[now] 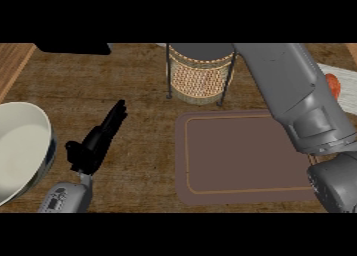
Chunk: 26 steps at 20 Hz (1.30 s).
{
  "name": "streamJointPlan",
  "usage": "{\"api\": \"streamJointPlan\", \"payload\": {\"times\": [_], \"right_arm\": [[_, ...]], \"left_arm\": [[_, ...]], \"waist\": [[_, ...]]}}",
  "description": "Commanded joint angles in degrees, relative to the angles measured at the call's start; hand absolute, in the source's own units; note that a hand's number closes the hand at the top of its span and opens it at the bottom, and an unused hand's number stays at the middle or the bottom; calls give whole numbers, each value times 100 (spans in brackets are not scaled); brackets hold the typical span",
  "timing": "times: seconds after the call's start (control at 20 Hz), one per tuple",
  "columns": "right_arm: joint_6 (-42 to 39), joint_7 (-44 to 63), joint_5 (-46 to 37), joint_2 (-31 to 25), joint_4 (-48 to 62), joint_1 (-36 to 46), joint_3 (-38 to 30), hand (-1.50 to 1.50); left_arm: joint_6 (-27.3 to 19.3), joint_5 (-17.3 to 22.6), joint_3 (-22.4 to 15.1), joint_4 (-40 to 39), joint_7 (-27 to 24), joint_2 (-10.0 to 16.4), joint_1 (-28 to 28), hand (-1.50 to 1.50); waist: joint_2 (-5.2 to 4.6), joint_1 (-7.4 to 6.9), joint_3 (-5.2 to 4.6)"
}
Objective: Pick the bell pepper from the tray and place it in the tiered basket
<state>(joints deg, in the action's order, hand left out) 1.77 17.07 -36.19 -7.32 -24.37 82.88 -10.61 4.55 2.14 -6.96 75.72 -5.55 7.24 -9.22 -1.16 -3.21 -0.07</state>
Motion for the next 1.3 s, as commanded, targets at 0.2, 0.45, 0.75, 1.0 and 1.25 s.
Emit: {"api": "streamJointPlan", "payload": {"times": [0.2,0.45,0.75,1.0,1.25], "right_arm": [[195,-39,455,313,714,516,-552,150],[60,872,1113,396,1090,569,-1232,150],[404,610,1557,509,982,480,-1647,-150],[1275,338,1326,209,688,292,-1507,-150],[2206,424,845,-635,553,229,-1295,-150]], "left_arm": [[28,19,49,-40,100,-52,-155,0],[-90,-68,-105,66,71,-237,-25,0],[-69,-95,-17,-17,-20,-168,41,0],[7,-65,29,92,2,-80,154,0],[106,50,115,202,38,6,254,0]], "waist": [[-5,-20,1],[3,-9,0],[10,47,1],[60,133,3],[57,157,2]]}}
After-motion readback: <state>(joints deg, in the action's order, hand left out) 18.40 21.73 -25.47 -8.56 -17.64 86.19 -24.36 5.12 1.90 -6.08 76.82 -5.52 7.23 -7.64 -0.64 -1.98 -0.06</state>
